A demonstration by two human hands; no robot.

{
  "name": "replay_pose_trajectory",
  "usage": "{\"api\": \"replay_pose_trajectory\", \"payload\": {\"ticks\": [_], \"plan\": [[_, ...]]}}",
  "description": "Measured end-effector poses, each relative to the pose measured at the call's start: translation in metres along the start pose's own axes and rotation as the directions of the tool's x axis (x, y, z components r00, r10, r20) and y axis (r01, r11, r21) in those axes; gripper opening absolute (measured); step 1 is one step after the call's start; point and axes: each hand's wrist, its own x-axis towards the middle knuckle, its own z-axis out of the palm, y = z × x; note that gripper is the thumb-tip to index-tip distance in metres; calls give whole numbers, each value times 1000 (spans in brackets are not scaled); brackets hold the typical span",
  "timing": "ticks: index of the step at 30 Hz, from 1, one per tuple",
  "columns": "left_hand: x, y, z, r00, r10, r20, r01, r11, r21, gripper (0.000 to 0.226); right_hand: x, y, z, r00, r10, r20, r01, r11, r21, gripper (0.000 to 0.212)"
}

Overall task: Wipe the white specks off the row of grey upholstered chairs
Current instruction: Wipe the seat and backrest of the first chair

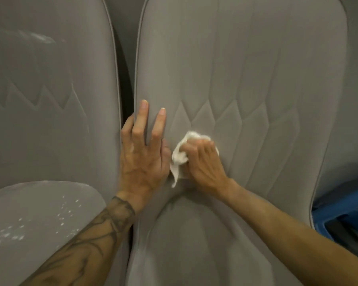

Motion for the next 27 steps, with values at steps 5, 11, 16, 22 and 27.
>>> {"api": "replay_pose_trajectory", "payload": {"ticks": [5, 11, 16, 22, 27], "plan": [[0, 0, 1, 1000, 0, -9, 0, 1000, 9, 58, 2, -9, 15, 978, 161, -132, -156, 987, 48, 17], [1, 0, 2, 1000, -9, 4, 9, 1000, 4, 60, -39, -6, 6, 956, -221, 195, 230, 973, -22, 24], [5, 5, -9, 999, -36, 38, 35, 999, 37, 55, 61, -9, -19, 972, 209, -109, -207, 978, 34, 13], [26, -36, -40, 998, -36, 53, 27, 985, 170, 55, 178, -16, -40, 864, 368, -344, -364, 928, 77, 20], [56, -75, -45, 994, -72, 84, 53, 977, 208, 59, 167, -24, -48, 971, 186, -148, -183, 983, 33, 21]]}}
